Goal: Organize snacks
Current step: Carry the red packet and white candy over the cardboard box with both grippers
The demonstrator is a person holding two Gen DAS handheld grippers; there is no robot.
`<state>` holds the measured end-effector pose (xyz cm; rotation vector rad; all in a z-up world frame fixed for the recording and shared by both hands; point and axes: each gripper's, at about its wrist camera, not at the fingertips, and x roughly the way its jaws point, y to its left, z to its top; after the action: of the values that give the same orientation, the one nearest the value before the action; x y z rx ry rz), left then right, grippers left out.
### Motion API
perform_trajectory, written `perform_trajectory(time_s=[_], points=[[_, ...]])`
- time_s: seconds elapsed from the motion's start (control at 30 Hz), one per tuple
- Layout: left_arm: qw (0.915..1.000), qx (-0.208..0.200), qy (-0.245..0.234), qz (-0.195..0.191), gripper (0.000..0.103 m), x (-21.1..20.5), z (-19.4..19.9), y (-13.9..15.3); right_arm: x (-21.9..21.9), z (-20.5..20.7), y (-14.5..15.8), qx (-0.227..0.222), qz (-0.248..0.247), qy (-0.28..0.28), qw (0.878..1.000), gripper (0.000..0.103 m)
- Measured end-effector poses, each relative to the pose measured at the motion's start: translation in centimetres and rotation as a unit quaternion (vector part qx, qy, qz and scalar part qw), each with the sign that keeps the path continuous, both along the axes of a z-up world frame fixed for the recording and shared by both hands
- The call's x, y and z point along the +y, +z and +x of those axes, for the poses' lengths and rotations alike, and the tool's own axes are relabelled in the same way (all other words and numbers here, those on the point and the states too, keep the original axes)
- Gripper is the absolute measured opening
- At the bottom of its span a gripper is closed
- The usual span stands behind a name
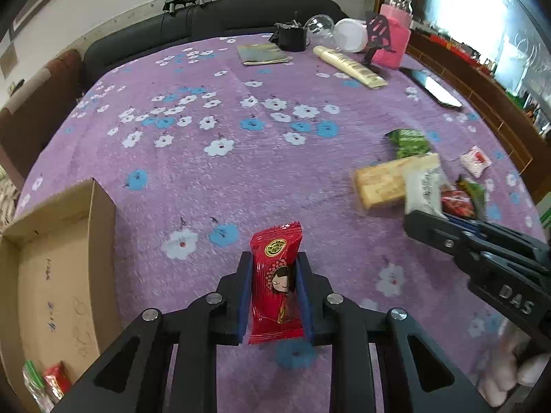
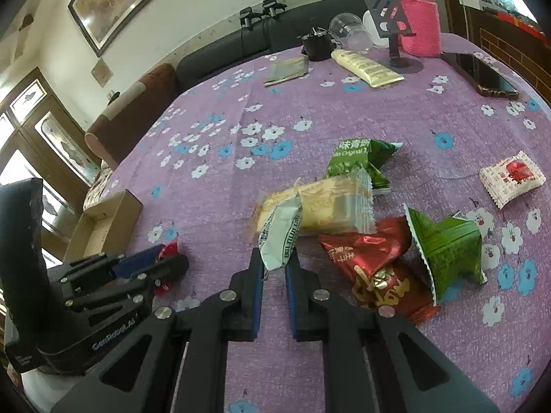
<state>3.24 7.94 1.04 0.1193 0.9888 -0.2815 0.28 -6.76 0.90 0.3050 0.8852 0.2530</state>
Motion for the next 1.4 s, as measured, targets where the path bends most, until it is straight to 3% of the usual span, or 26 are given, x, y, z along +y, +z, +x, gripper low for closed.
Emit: perform_trajectory(time_s=[0.33,0.47,0.7,0.83,1.07,1.33,1.4], points=[[0.9943,-0.036,0.017,-0.098,0.024,4.4,-4.4,4.9,0.5,-0.6,0.7,-0.025,0.028,0.020,0.999,0.011],[0.9899,-0.066,0.046,-0.117,0.024,8.5,-6.9,7.0,1.0,-1.0,0.7,-0.031,0.025,0.026,0.999,0.011],[0.9807,-0.089,0.121,-0.126,0.024,17.3,-9.1,8.0,2.8,-2.6,1.7,-0.053,-0.004,0.041,0.998,0.011],[0.9775,-0.088,0.154,-0.113,0.024,21.4,-8.9,7.3,5.6,-3.8,3.4,-0.059,-0.012,0.071,0.996,0.011],[0.9749,-0.066,0.180,-0.113,0.025,25.1,-7.2,5.0,15.4,-4.6,6.2,-0.065,-0.034,0.179,0.981,0.012],[0.9716,-0.028,0.188,-0.141,0.025,27.2,-5.0,2.5,24.7,-2.7,4.4,-0.030,-0.059,0.249,0.966,0.012],[0.9721,-0.029,0.191,-0.133,0.025,27.3,-4.9,2.4,26.2,-1.8,3.3,-0.012,-0.064,0.254,0.965,0.012]])
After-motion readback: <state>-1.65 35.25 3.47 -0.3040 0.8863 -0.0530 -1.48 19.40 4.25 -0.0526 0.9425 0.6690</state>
